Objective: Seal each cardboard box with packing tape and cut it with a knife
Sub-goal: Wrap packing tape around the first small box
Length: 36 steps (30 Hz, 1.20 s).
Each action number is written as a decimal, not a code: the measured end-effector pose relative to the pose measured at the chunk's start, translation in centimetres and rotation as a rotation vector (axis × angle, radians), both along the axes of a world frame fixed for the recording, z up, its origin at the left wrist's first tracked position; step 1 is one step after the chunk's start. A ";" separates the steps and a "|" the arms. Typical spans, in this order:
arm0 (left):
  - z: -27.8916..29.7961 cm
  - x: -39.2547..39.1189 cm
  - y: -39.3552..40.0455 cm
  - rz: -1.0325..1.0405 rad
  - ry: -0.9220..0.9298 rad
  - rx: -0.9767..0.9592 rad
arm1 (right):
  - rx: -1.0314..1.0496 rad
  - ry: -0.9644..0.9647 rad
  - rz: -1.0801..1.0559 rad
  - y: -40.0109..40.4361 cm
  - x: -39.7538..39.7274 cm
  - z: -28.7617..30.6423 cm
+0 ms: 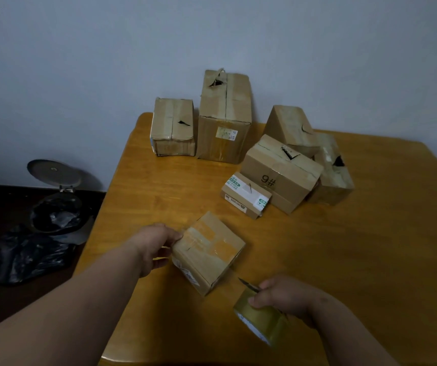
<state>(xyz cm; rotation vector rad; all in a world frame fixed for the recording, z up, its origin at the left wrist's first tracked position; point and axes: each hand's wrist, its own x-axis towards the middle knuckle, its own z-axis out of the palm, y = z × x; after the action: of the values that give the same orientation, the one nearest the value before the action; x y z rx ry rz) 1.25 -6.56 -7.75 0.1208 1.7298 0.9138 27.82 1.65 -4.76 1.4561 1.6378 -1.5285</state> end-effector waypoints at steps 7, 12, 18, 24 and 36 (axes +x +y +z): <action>-0.8 1.3 -0.2 -0.142 0.748 0.144 | 0.023 -0.016 0.044 0.2 -0.2 -0.4; -1.2 1.6 -1.8 -0.466 1.228 0.207 | 0.018 -0.029 0.053 0.2 -0.1 -0.7; -1.4 3.0 -2.4 -0.568 1.309 0.181 | 0.005 -0.030 0.054 0.5 0.5 -0.4; -0.6 3.8 -1.6 -0.538 1.296 0.178 | -0.008 0.053 -0.010 1.4 1.4 0.5; -0.9 5.7 -2.8 -1.247 1.303 0.212 | 0.123 0.115 -0.017 1.9 2.7 0.6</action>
<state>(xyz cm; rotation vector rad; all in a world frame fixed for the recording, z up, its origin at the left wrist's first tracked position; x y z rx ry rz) 6.92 -9.35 -8.67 2.0259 2.0380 -0.0718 30.56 3.52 -4.16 1.4716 1.8200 -1.5719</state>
